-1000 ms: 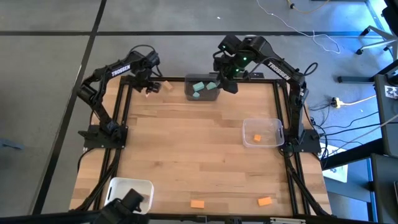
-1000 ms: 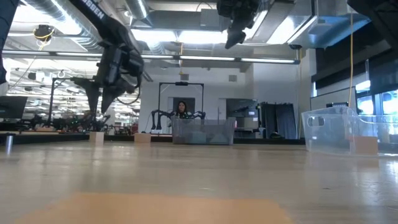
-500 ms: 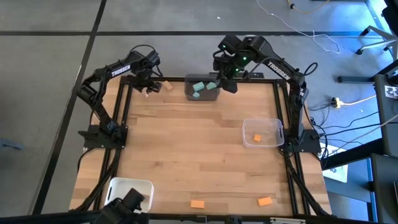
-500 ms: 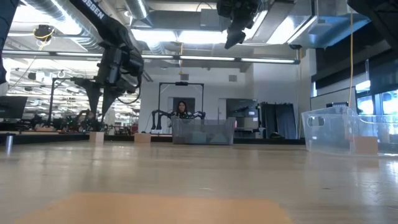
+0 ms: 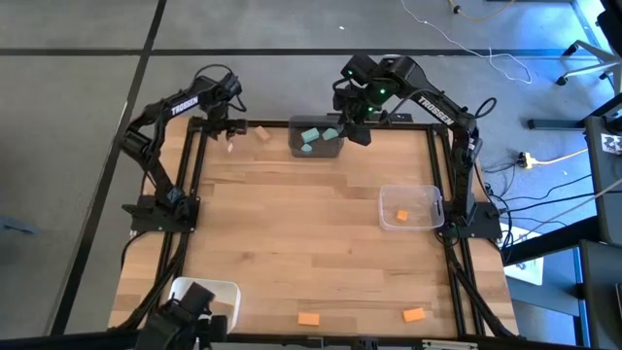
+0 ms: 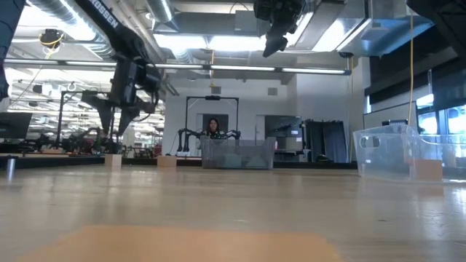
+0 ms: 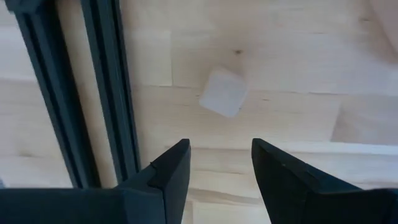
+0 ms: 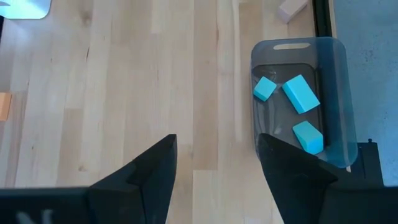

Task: Sort & place blocks by color
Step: Put the left brown block into the white bin

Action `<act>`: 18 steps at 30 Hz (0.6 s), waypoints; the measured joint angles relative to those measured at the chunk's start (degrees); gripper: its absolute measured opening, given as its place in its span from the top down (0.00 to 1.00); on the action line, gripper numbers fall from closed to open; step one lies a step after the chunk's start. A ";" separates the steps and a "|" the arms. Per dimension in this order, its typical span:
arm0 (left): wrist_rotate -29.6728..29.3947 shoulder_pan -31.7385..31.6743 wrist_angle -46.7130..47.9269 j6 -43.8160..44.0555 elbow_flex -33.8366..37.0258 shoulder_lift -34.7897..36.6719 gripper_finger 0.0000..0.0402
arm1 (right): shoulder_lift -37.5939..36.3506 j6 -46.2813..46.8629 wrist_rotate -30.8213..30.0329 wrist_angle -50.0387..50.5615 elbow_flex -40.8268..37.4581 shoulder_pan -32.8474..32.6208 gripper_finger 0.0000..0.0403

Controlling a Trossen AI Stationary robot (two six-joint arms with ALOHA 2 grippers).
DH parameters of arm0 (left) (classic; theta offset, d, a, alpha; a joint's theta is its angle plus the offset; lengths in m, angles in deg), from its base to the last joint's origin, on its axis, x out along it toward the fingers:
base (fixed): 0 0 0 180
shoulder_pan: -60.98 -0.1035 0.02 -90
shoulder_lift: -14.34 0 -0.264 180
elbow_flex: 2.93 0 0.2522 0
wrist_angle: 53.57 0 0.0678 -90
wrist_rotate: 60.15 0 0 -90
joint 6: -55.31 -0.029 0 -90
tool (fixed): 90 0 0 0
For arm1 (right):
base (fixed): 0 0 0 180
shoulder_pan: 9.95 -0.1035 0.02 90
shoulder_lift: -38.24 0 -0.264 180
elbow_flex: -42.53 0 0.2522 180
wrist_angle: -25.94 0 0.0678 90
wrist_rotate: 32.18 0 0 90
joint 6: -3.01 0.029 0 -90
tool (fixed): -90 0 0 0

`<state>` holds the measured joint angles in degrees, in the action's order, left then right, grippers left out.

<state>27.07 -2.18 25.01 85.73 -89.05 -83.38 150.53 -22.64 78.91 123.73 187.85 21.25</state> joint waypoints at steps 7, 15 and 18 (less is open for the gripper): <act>0.02 -1.11 -0.28 0.76 0.04 -4.85 0.59 | 0.00 0.01 0.01 0.00 0.00 0.00 0.44; -0.68 -1.00 -1.17 0.22 0.04 -8.74 0.59 | 0.00 0.00 0.01 0.00 0.00 0.00 0.44; 1.05 -1.00 -2.91 -1.83 0.04 -8.74 0.59 | 0.00 0.00 -0.01 -0.26 0.00 0.00 0.44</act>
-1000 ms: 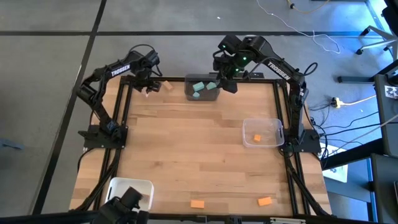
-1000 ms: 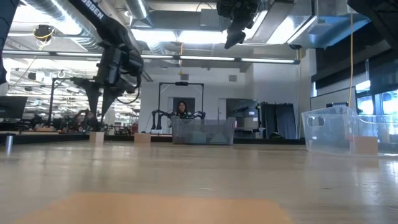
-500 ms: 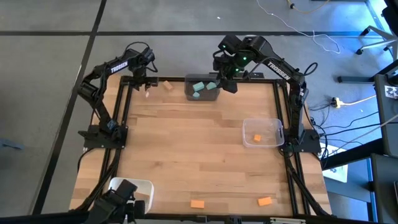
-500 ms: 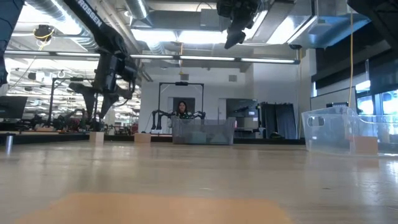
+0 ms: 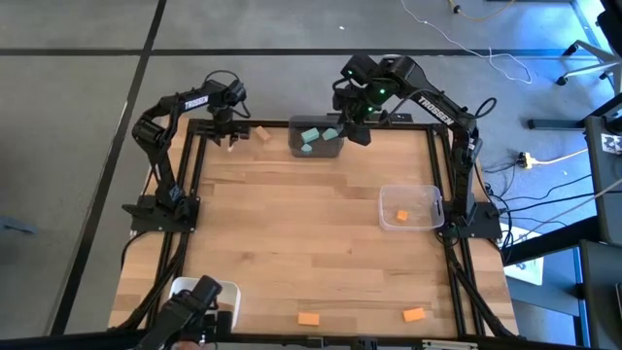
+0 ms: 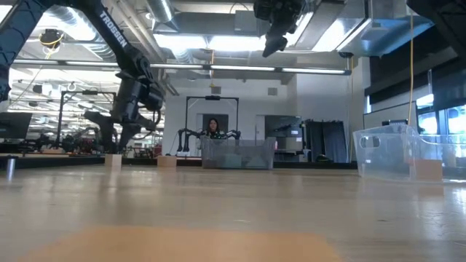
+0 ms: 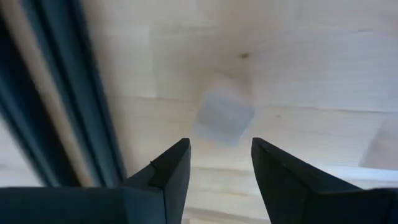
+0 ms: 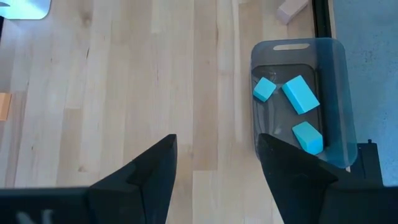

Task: Sort & place blocks by color
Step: Put the left brown block into the white bin

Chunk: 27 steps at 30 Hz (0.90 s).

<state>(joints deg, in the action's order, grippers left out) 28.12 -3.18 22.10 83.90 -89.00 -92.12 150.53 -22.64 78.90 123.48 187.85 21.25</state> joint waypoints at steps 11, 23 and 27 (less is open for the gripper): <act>-0.58 -0.79 -1.19 -0.71 -0.02 -0.63 0.59 | 0.02 0.02 0.00 -0.24 0.00 0.00 0.44; 1.46 -1.48 -1.85 -3.70 -0.02 -5.06 0.59 | 0.02 0.02 0.00 -0.23 0.00 0.00 0.44; 1.03 -1.46 -2.28 -3.72 -0.02 -5.16 0.62 | 0.02 0.02 0.00 -0.30 0.00 0.00 0.44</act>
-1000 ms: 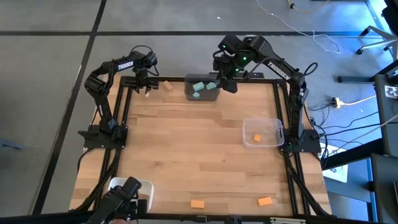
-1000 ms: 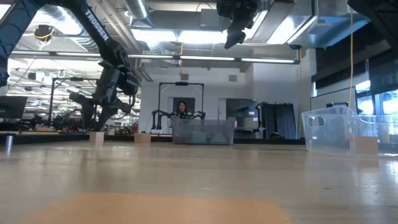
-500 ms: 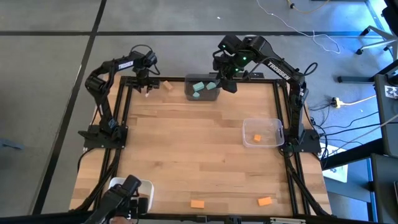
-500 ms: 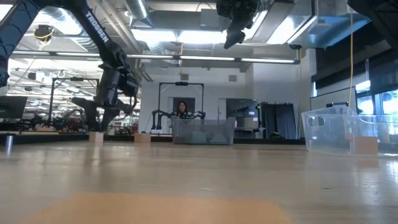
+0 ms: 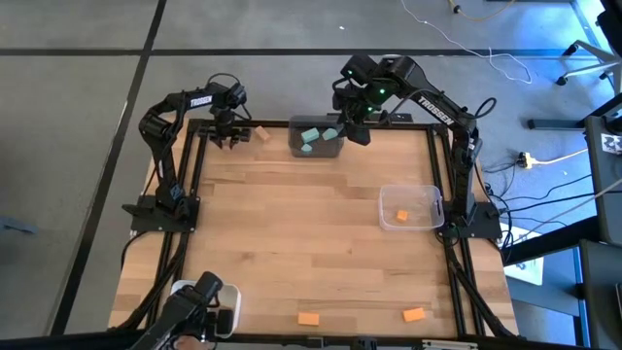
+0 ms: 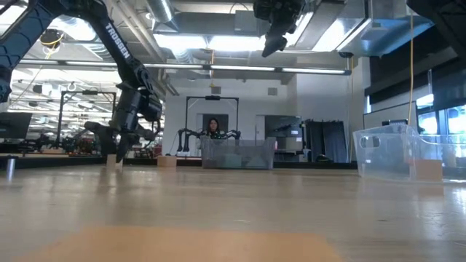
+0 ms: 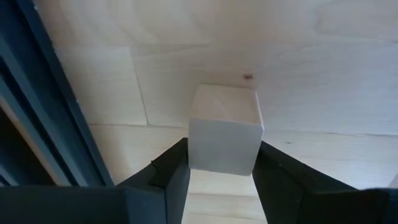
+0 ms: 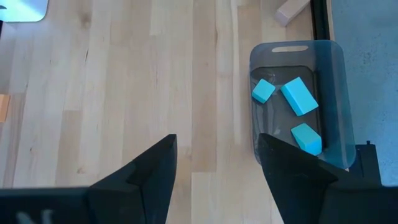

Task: Sort & place blocks by color
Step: Put the left brown block into the white bin

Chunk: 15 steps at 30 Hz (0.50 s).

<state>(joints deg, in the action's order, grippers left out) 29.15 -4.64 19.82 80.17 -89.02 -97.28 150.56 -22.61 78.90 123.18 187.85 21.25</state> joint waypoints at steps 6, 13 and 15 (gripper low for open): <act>0.02 0.02 0.05 -1.27 -0.04 0.02 0.70 | 0.00 0.00 0.00 -0.15 0.00 0.00 0.44; -0.19 0.40 1.40 -2.28 -0.04 0.05 0.70 | 0.00 0.02 0.00 -0.36 0.00 0.00 0.44; -0.21 0.63 2.02 -3.18 -0.04 0.55 0.70 | 0.00 0.02 0.00 -0.39 0.00 0.00 0.44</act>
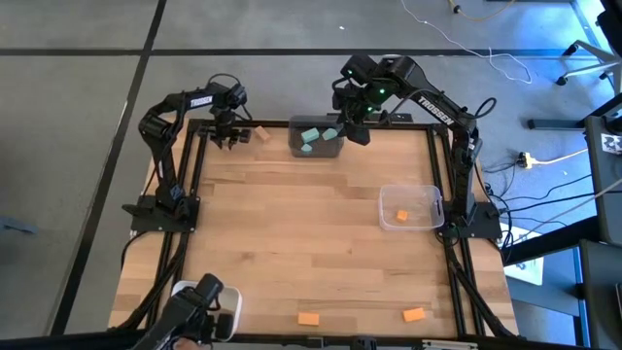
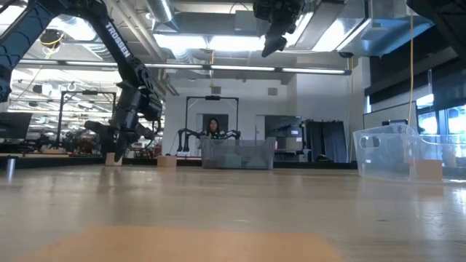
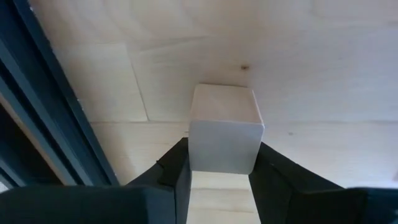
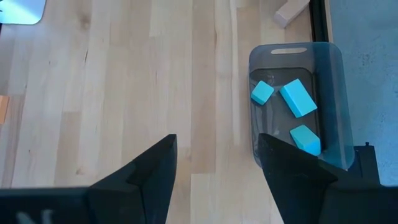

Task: Sort & place blocks by color
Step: Put the left brown block into the white bin

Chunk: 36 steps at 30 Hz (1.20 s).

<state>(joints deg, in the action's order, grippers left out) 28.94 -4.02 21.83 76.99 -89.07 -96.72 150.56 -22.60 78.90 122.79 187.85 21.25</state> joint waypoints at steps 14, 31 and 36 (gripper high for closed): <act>-3.67 4.76 7.22 -4.38 -3.99 15.16 0.70 | 0.02 -0.02 -0.02 -0.16 0.00 0.00 0.44; -3.45 34.06 26.57 12.83 -4.02 40.84 0.70 | 0.02 -0.13 -0.02 -0.15 0.00 0.00 0.44; 0.39 48.25 28.79 20.47 -4.02 43.75 0.70 | 0.02 -0.13 -0.04 -0.15 0.00 0.00 0.44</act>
<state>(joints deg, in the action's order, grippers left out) 29.33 44.23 50.62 97.47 -93.09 -52.98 150.58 -22.72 78.87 122.65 187.85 21.26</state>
